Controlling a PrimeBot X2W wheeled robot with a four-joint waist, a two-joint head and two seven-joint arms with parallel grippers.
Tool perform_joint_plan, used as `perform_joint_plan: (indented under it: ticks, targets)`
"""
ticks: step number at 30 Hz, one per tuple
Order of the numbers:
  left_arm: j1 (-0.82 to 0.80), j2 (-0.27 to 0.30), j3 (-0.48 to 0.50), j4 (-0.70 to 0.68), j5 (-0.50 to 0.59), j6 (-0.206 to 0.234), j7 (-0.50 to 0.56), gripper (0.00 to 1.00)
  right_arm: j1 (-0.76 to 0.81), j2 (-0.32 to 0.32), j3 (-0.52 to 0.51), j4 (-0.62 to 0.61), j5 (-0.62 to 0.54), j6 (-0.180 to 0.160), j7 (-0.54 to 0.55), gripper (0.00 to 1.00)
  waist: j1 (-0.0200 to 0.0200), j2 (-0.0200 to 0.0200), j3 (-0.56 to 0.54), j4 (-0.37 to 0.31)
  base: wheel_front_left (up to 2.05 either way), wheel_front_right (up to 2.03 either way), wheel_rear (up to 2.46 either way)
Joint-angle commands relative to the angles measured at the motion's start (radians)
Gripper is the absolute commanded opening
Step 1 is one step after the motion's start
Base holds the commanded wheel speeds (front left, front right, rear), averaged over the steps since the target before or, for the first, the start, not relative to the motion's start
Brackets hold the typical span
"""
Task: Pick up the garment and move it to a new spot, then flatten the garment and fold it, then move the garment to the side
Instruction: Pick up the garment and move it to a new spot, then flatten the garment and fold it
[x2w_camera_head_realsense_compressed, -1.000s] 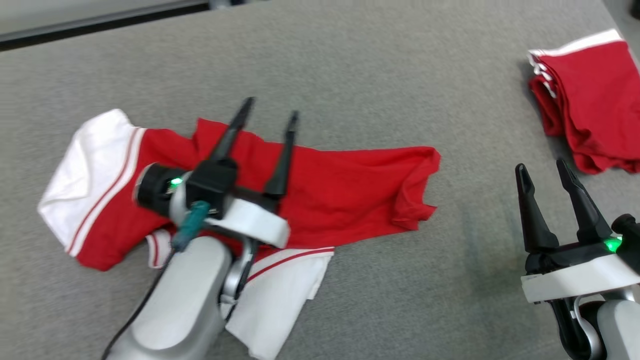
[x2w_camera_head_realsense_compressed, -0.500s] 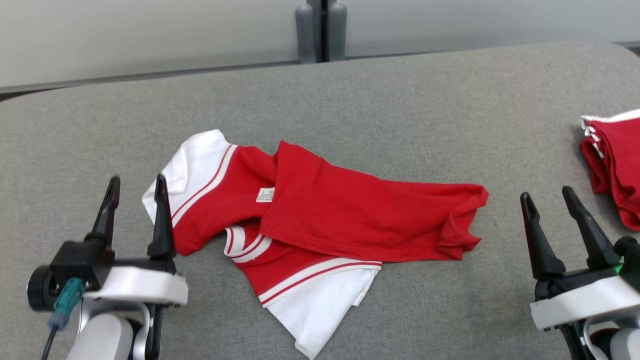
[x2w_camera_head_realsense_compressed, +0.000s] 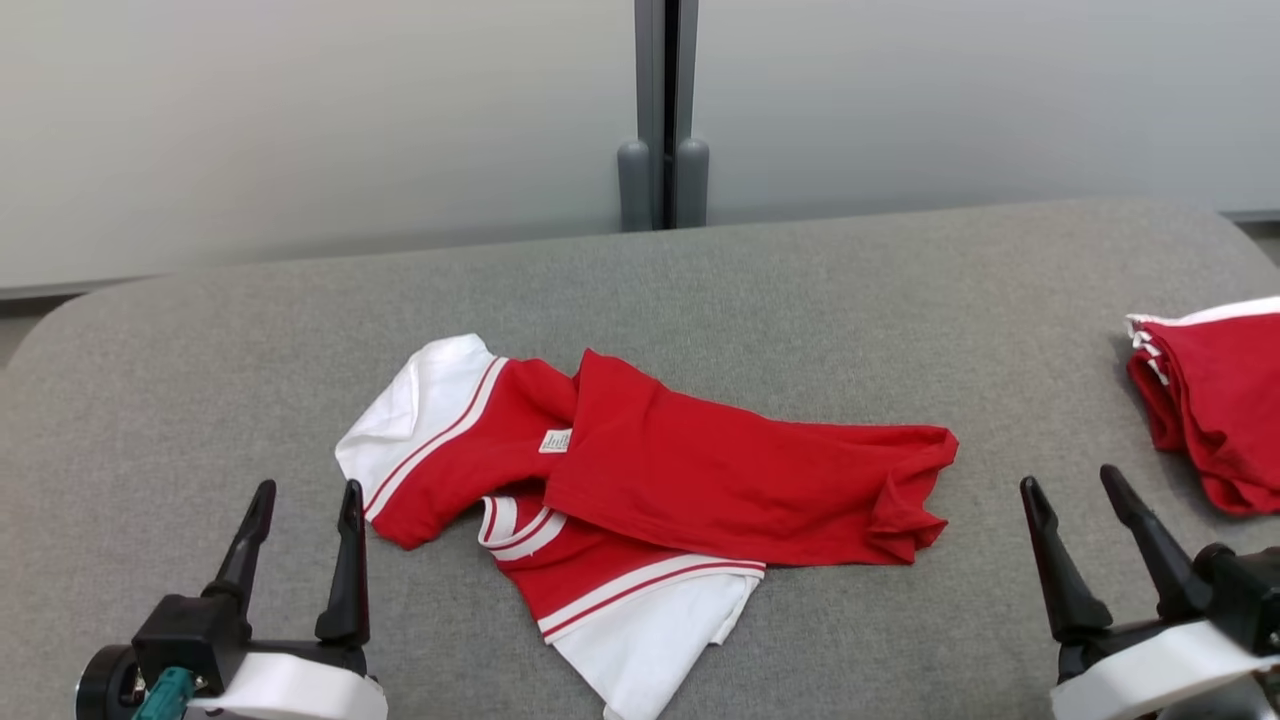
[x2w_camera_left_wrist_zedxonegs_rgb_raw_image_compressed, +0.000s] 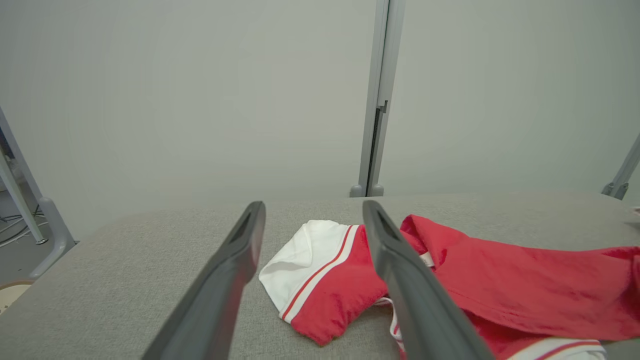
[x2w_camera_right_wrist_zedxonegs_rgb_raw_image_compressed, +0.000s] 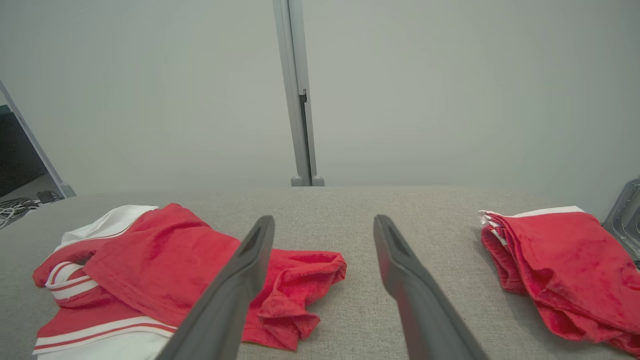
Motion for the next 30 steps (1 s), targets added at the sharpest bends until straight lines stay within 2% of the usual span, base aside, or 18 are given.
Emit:
perform_joint_plan:
  ticks: [1, 11, 30]
  targets:
    - [0.019, 0.006, -0.003, -0.01, -0.002, 0.002, 0.007, 1.0, 0.022, 0.006, -0.001, -0.005, -0.01, 0.0, 0.011, 1.0, 0.0, -0.0001, -0.036, 0.005, 0.0, 0.0, 0.0]
    - [0.076, 0.018, -0.013, -0.06, -0.008, 0.02, 0.043, 1.0, 0.064, 0.027, -0.009, -0.042, -0.027, 0.0, 0.046, 1.0, 0.0, -0.0001, -0.072, 0.011, 0.0, 0.0, 0.0]
    - [0.06, 0.025, -0.028, -0.074, -0.005, 0.036, 0.055, 1.0, 0.058, 0.033, -0.012, -0.055, -0.029, 0.0, 0.055, 1.0, 0.0, -0.0001, -0.061, 0.019, 0.0, 0.0, 0.0]
